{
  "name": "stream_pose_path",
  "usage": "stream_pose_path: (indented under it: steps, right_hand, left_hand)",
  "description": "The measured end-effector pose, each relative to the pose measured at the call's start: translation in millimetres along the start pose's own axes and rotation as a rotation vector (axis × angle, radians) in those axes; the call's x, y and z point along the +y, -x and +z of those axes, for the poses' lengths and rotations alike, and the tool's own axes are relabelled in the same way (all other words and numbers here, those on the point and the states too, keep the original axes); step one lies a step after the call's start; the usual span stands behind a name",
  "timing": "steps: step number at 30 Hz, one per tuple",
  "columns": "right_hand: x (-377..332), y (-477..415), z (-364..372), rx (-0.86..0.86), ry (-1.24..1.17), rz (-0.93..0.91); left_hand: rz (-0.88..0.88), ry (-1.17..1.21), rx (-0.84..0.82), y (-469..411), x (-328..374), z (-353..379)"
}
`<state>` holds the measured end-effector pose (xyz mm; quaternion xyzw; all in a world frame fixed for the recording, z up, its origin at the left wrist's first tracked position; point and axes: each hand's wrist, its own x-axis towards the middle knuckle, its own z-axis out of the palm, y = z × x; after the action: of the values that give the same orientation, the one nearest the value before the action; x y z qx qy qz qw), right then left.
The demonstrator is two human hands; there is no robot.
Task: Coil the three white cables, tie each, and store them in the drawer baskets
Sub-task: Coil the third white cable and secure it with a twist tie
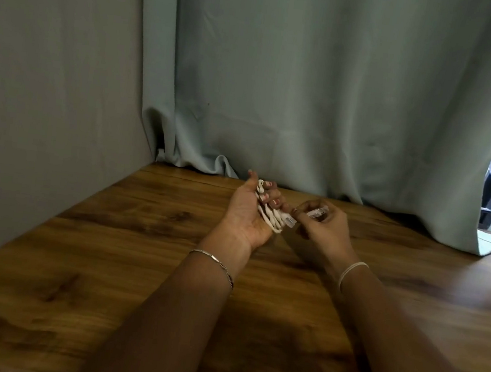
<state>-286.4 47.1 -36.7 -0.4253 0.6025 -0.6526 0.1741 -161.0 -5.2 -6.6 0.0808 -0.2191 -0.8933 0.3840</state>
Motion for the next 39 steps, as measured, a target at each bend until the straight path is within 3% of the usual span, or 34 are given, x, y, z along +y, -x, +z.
stream_pose_path:
  steps: [4,8,15,20,28,33,39]
  right_hand:
    - [2,9,5,-0.226,0.267,-0.051]
    - [-8,23,18,-0.347,0.555,-0.348]
    - [-22,29,20,-0.279,0.880,-0.648]
    - [-24,28,15,-0.196,0.923,-0.676]
    - [-24,27,15,-0.215,0.966,-0.768]
    - [-21,24,13,-0.195,0.959,-0.826]
    - [-19,21,10,-0.193,0.897,-0.776]
  left_hand:
    - [0.126,0.158,0.101,-2,14,-4]
    - [0.207,0.195,0.170,-9,25,-15]
    - [0.237,-0.062,0.215,-14,26,-19]
    - [0.198,-0.292,0.117,-16,20,-14]
    - [0.274,-0.967,0.146,-16,11,-15]
    - [0.326,-1.008,0.110,-21,10,-14]
    - [0.097,-1.070,-0.084,-21,13,-21]
